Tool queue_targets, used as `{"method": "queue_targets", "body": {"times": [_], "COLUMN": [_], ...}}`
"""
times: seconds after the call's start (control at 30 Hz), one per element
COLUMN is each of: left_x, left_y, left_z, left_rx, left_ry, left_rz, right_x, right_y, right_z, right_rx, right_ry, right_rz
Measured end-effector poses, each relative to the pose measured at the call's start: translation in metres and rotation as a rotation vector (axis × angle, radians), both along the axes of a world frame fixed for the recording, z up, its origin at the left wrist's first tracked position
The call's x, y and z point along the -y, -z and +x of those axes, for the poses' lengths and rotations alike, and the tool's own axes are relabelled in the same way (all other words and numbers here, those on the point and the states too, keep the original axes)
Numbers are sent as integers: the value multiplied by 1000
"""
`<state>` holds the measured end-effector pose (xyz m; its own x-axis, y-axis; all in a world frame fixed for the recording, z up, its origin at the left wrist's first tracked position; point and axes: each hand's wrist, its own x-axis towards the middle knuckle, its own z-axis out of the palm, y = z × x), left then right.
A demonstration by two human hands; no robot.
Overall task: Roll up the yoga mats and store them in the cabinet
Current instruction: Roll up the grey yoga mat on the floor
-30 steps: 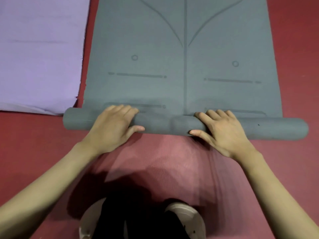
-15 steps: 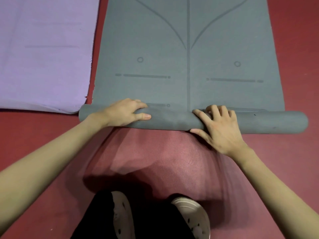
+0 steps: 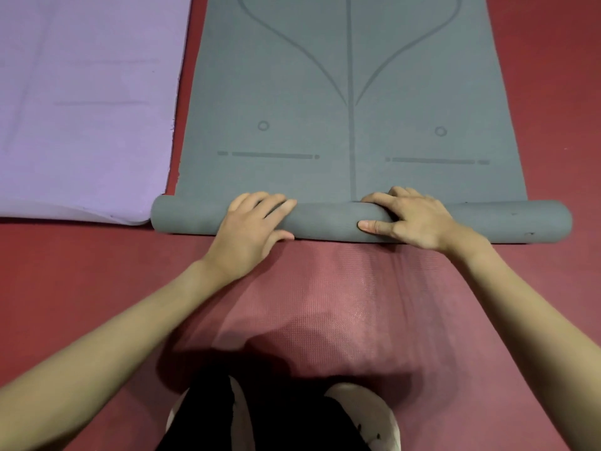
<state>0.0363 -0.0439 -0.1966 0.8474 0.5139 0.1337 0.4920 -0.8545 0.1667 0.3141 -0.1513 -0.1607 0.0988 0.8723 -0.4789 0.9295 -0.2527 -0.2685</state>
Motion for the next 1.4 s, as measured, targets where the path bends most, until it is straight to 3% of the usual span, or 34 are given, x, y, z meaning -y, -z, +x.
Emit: {"method": "queue_targets", "body": {"times": [0.17,0.33,0.4,0.53,0.7,0.77,0.9,1.03,1.23,1.4], "left_x": [-43,-66,-60,-24,-20,-33,-60,-81,-44,-55], "left_y": [-20,-27,-26,-15,-3,-7,-17,-23,-7,-2], "left_z": [18,32,30,18,23,25,30,40,33,49], "left_rx": [-141,-235,-201,43,-63,-71,-137,-153,-97,-179], "left_ry": [79,80,9,-118,-125,-90,14,40,-170,-239], "left_rz": [-291,-499,-462,-60,-6,-26,-167,-303,6,34], "right_x": [26,25,15,-10,-38,-37,-15,-5,-30,-44], "right_y": [20,33,29,16,2,3,21,38,32,29], "right_z": [-18,-23,-17,-3,10,11,3,-2,16,22], "right_rx": [271,382,361,298,145,165,311,421,336,309], "right_ry": [-3,25,20,21,36,35,12,-21,-17,26], "right_rz": [382,462,414,262,53,102,433,539,483,488]}}
